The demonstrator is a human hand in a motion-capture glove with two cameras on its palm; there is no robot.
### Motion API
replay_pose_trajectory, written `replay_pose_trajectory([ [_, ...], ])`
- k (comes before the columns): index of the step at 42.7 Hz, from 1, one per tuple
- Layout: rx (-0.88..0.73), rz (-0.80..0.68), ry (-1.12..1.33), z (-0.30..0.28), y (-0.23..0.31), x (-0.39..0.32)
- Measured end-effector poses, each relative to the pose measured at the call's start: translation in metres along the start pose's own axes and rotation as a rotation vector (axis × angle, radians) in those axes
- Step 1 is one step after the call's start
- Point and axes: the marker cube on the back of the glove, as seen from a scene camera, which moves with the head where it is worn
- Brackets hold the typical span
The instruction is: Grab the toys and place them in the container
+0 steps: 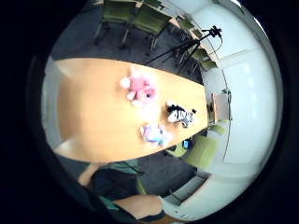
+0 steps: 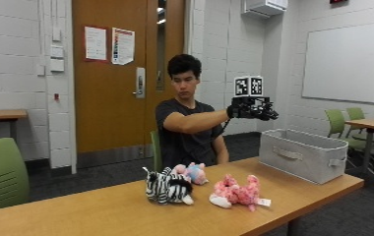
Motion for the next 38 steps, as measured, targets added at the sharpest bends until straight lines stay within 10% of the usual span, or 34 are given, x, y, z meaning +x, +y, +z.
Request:
replay_pose_trajectory([
  [38, 0.050, 0.173, 0.033, 0.027, 0.098, 0.182],
])
